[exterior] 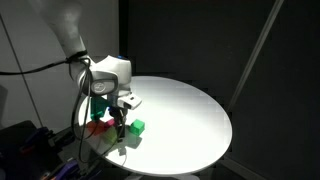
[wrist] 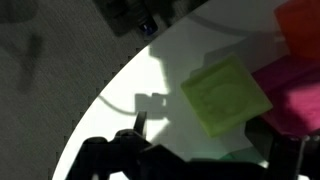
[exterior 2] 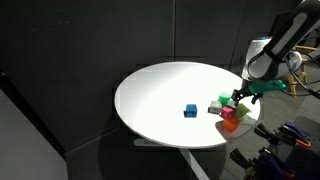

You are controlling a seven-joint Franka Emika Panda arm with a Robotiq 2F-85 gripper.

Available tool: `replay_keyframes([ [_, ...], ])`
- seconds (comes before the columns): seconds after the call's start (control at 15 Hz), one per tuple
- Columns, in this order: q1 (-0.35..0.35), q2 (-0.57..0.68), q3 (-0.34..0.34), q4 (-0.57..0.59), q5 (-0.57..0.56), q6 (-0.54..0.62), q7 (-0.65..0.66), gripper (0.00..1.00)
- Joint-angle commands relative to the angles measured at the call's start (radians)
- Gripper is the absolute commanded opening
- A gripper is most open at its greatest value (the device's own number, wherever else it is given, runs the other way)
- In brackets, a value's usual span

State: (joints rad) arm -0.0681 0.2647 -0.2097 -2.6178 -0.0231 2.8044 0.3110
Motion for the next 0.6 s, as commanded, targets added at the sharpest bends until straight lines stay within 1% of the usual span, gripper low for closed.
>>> replay_keyframes([
  [0.0,0.001,-0.059,-0.007,-0.041,0.000,-0.011,-0.026,1.00],
  [0.53,-0.001,-0.153,-0.008,-0.087,-0.022,-0.055,-0.013,1.00],
])
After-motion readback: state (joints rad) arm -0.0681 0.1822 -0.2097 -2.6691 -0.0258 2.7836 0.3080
